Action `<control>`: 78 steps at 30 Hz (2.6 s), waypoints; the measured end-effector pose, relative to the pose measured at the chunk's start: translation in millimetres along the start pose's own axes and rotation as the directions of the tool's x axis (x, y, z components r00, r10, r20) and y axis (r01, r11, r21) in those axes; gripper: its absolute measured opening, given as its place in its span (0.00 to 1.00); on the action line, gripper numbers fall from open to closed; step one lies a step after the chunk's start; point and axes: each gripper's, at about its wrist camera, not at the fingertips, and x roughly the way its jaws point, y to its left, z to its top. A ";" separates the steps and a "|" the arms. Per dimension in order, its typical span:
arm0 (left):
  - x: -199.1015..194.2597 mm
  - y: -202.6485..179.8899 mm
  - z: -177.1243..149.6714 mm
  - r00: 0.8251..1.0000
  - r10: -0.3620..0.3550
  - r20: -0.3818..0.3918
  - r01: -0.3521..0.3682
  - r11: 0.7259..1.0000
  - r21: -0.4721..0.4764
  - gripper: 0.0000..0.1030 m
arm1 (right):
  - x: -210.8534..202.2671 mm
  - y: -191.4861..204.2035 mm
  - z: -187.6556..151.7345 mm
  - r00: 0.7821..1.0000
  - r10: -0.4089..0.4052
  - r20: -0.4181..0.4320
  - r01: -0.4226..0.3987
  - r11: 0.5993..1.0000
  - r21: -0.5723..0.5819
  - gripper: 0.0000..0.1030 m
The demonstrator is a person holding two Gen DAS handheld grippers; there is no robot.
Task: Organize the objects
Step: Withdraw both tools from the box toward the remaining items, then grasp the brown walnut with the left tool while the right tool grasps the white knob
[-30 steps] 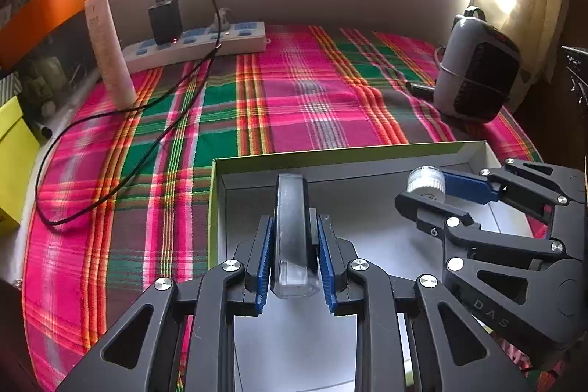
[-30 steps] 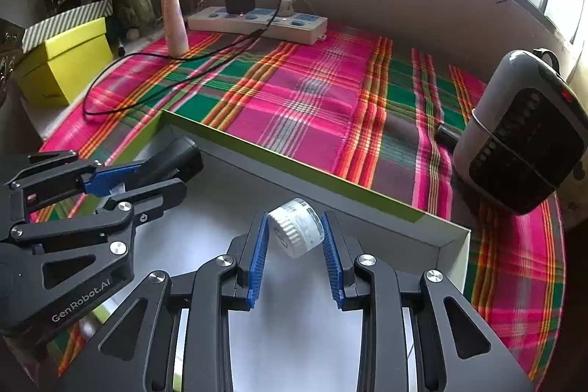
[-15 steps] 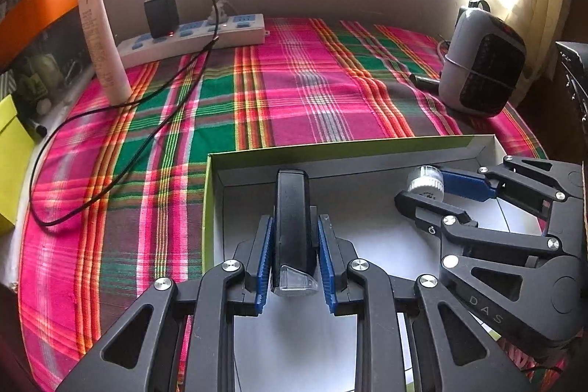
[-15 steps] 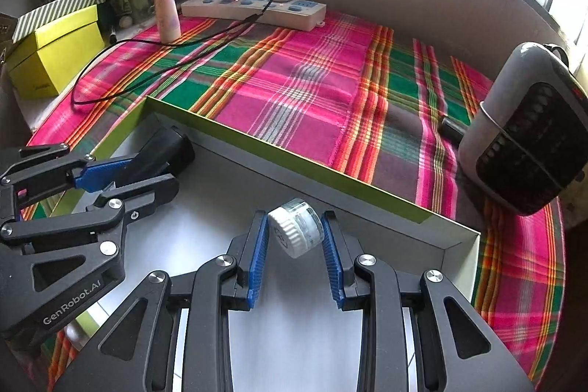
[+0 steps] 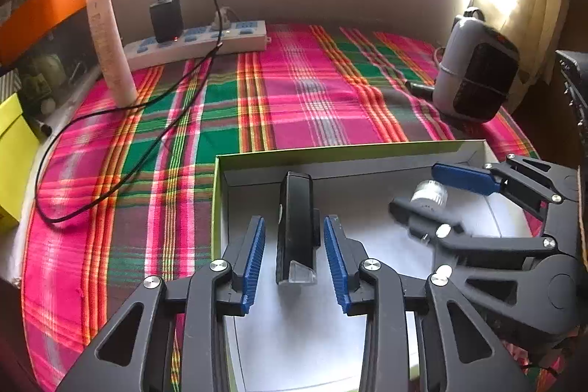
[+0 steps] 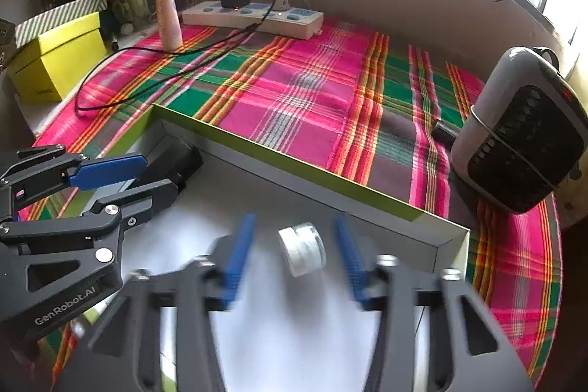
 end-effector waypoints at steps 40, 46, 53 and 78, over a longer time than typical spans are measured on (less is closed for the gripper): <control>-109.5 27.1 -106.8 0.992 -0.010 0.126 0.023 0.995 -0.101 0.42 | -123.1 -14.0 -124.2 0.985 -0.056 0.162 0.024 0.981 0.193 0.53; -108.7 30.9 -125.3 0.993 -0.019 0.112 0.032 0.993 -0.114 0.44 | -133.4 -20.7 -145.9 0.982 -0.083 0.169 0.046 0.975 0.216 0.53; -99.7 33.6 -139.3 0.996 -0.031 0.081 0.042 0.990 -0.138 0.44 | -140.9 -29.5 -169.4 0.981 -0.098 0.165 0.054 0.967 0.251 0.53; -74.2 33.4 -131.4 0.998 0.011 0.056 -0.003 0.989 -0.148 0.44 | -115.6 -18.9 -186.9 0.994 -0.004 0.112 -0.025 0.967 0.253 0.53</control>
